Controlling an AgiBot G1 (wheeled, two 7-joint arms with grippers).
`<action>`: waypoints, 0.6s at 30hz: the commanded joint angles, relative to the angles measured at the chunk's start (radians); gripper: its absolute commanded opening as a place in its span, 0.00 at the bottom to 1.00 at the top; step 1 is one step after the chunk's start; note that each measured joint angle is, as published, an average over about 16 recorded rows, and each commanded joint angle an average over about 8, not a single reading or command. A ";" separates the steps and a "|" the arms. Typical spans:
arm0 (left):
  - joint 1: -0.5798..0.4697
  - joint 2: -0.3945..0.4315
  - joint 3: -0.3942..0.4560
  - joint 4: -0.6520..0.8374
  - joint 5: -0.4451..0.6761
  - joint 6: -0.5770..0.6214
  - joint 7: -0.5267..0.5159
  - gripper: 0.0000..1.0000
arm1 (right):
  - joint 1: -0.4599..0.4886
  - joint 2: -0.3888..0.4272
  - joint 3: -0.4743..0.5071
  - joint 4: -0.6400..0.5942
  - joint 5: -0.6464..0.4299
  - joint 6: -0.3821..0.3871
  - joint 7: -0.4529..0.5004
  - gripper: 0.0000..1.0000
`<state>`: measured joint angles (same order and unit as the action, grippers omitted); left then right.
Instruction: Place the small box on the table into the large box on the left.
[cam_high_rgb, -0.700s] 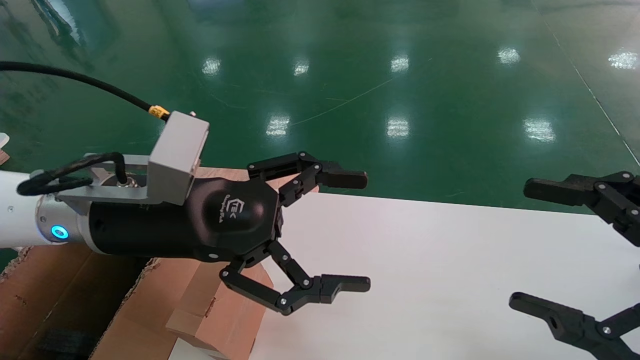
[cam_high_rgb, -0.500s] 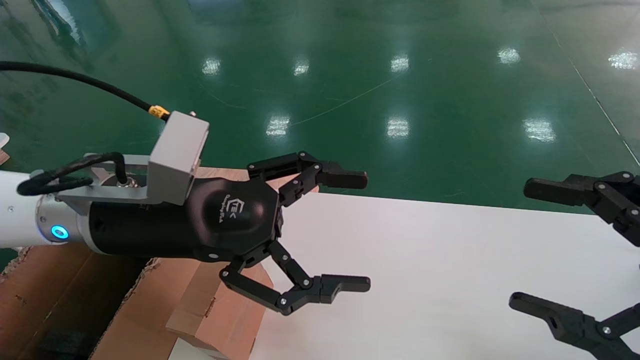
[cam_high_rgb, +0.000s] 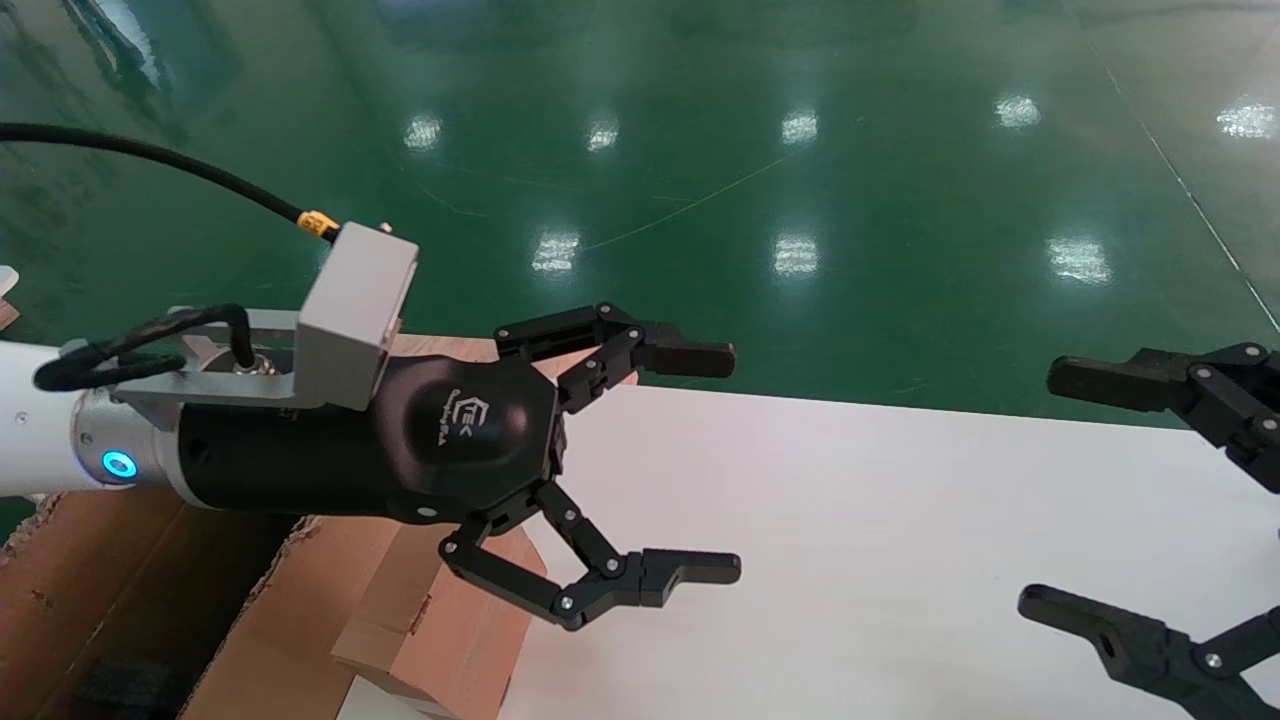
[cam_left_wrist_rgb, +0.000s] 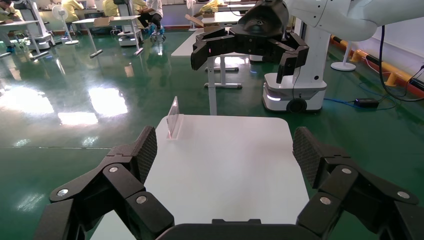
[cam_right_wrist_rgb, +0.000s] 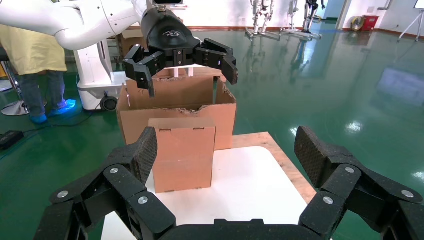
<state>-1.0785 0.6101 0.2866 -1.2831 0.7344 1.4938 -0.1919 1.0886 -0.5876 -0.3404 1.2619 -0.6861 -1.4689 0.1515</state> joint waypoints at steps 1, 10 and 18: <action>0.000 0.001 -0.001 0.000 -0.002 0.000 0.002 1.00 | 0.000 0.000 0.000 0.000 0.000 0.000 0.000 0.05; -0.031 -0.052 0.037 -0.012 0.085 -0.011 -0.088 1.00 | 0.000 0.000 0.000 0.000 0.000 0.000 0.000 0.00; -0.198 -0.123 0.101 -0.059 0.279 0.013 -0.254 1.00 | 0.000 0.000 0.000 0.000 0.000 0.000 0.000 0.00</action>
<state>-1.3037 0.4981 0.4028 -1.3356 1.0231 1.5183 -0.4351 1.0887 -0.5876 -0.3406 1.2617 -0.6860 -1.4690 0.1513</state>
